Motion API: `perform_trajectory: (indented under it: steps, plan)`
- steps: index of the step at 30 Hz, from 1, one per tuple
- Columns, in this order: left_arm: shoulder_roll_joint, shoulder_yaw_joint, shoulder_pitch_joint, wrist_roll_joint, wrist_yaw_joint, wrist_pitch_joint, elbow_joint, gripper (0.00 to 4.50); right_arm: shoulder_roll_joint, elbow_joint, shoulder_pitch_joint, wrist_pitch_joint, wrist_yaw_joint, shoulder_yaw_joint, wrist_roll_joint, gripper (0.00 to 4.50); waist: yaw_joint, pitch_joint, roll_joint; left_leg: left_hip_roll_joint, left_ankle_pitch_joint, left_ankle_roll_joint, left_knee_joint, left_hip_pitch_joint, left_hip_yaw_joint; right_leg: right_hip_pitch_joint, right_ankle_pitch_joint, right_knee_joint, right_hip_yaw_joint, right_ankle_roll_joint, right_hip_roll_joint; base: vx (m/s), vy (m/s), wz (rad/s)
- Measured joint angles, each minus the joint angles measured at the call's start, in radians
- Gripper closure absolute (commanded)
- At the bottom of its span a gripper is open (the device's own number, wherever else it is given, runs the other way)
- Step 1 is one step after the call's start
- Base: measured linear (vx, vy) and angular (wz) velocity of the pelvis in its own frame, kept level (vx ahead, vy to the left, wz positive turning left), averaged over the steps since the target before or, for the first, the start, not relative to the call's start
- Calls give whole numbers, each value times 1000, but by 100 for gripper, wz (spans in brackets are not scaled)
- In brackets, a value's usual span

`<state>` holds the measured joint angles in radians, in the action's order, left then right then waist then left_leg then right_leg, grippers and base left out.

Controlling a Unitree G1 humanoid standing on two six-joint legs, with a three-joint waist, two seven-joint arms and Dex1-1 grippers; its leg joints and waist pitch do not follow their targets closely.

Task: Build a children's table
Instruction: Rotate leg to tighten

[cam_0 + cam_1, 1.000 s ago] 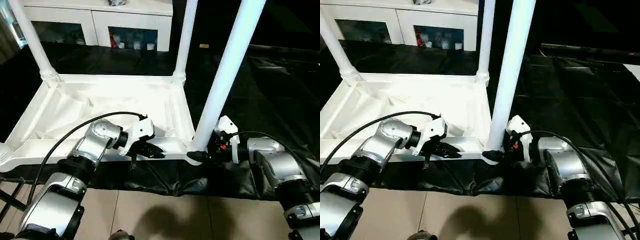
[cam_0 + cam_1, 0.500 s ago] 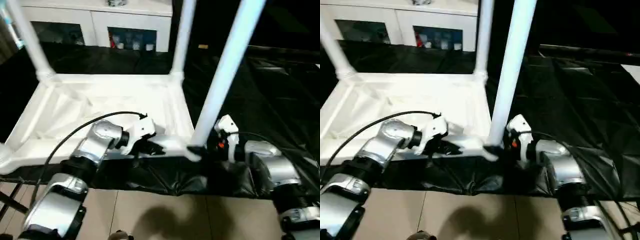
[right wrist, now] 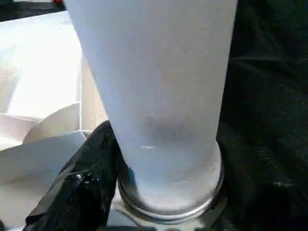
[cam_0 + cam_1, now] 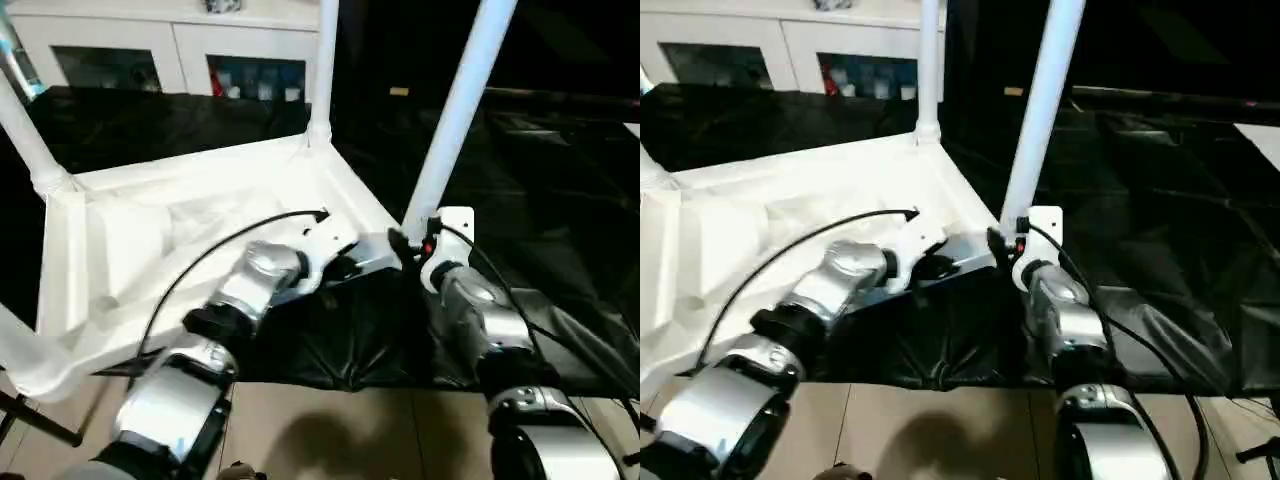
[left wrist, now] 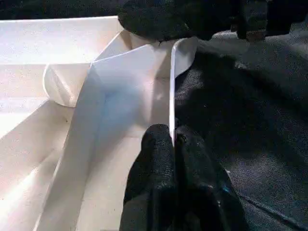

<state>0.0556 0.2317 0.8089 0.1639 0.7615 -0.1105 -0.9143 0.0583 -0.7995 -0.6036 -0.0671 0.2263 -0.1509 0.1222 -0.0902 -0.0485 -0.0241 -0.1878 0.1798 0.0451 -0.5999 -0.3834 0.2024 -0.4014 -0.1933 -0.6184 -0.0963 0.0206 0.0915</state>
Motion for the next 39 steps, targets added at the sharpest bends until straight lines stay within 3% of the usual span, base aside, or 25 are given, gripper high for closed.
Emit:
perform_trajectory:
  steps: [7, 19, 27, 33, 39]
  plan:
    - [18, -1, -13, 0, 35, 11, 19, 450, 10, -9, 0, 28, 64, 11, -12, 67, 3, 0, 0, 0, 0, 0, 1, 0, 0, 0, 0, 1, 0, 0, 0, 0, 0, 0]
    - [111, 12, -54, -30, 246, 83, 68, 450, 180, 26, 13, 24, 480, 143, -19, 67, 0, -1, 4, -1, -2, -3, 1, 0, 0, 0, 1, 0, 0, 0, 0, 0, 0, 0]
    - [182, 23, -71, -57, 437, 104, 100, 450, 308, 192, 85, -37, 833, 225, 20, 67, -11, -1, 3, -1, -2, -3, 1, -1, 1, 0, 1, 0, -1, -1, 0, 0, 0, 0]
    - [211, 31, -85, -73, 533, 110, 113, 450, 354, 262, 117, -72, 965, 266, 44, 67, -16, -1, 3, -1, -2, -3, 0, -1, 1, 0, 1, 0, -1, -1, 0, 0, 0, 0]
    - [222, 35, -86, -79, 572, 111, 113, 450, 362, 287, 129, -95, 997, 273, 46, 117, -21, -1, 3, -1, -2, -3, 0, -1, 1, 0, 1, 0, -1, -1, 0, 0, 0, 0]
